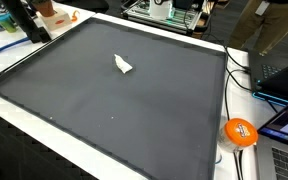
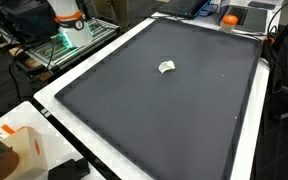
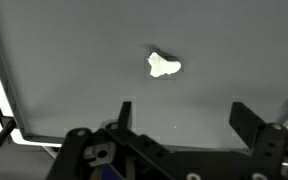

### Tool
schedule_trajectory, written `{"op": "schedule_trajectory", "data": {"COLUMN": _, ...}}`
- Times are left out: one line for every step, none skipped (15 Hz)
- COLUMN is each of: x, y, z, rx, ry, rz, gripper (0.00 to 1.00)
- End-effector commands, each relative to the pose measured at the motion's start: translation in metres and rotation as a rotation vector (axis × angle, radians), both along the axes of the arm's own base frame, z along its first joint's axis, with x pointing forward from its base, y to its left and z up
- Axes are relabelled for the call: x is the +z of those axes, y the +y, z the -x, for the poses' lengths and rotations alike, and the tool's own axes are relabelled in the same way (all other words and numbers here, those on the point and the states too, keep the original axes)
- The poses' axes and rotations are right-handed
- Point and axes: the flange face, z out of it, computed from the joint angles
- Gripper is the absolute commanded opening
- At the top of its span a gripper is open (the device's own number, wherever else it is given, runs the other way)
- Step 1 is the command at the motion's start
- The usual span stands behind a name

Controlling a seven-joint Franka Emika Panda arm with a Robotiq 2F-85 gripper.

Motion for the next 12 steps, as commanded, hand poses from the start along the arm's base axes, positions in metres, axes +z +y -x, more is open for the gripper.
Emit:
{"op": "schedule_trajectory", "data": {"x": -0.049, "y": 0.008, "z": -0.023, "rx": 0.040, "ry": 0.001, "rz": 0.049, "gripper": 1.00}}
{"op": "schedule_trajectory", "data": {"x": -0.065, "y": 0.007, "z": -0.030, "rx": 0.049, "ry": 0.015, "rz": 0.068, "gripper": 1.00}}
{"op": "schedule_trajectory", "data": {"x": -0.078, "y": 0.005, "z": -0.036, "rx": 0.050, "ry": 0.045, "rz": 0.094, "gripper": 1.00}}
{"op": "schedule_trajectory", "data": {"x": -0.056, "y": 0.007, "z": -0.024, "rx": 0.046, "ry": 0.017, "rz": 0.058, "gripper": 1.00}}
{"op": "schedule_trajectory", "data": {"x": -0.067, "y": 0.006, "z": -0.027, "rx": 0.047, "ry": 0.033, "rz": 0.061, "gripper": 1.00}}
{"op": "schedule_trajectory", "data": {"x": -0.069, "y": 0.006, "z": -0.029, "rx": 0.047, "ry": 0.037, "rz": 0.061, "gripper": 1.00}}
{"op": "schedule_trajectory", "data": {"x": -0.066, "y": 0.007, "z": -0.029, "rx": 0.047, "ry": 0.030, "rz": 0.061, "gripper": 1.00}}
{"op": "schedule_trajectory", "data": {"x": -0.062, "y": 0.007, "z": -0.030, "rx": 0.047, "ry": 0.022, "rz": 0.061, "gripper": 1.00}}
{"op": "schedule_trajectory", "data": {"x": -0.059, "y": 0.007, "z": -0.029, "rx": 0.047, "ry": 0.015, "rz": 0.061, "gripper": 1.00}}
{"op": "schedule_trajectory", "data": {"x": -0.057, "y": 0.007, "z": -0.029, "rx": 0.047, "ry": 0.011, "rz": 0.061, "gripper": 1.00}}
{"op": "schedule_trajectory", "data": {"x": -0.066, "y": 0.013, "z": -0.036, "rx": 0.030, "ry": -0.028, "rz": 0.038, "gripper": 1.00}}
{"op": "schedule_trajectory", "data": {"x": -0.071, "y": 0.016, "z": -0.040, "rx": 0.027, "ry": -0.044, "rz": 0.036, "gripper": 1.00}}
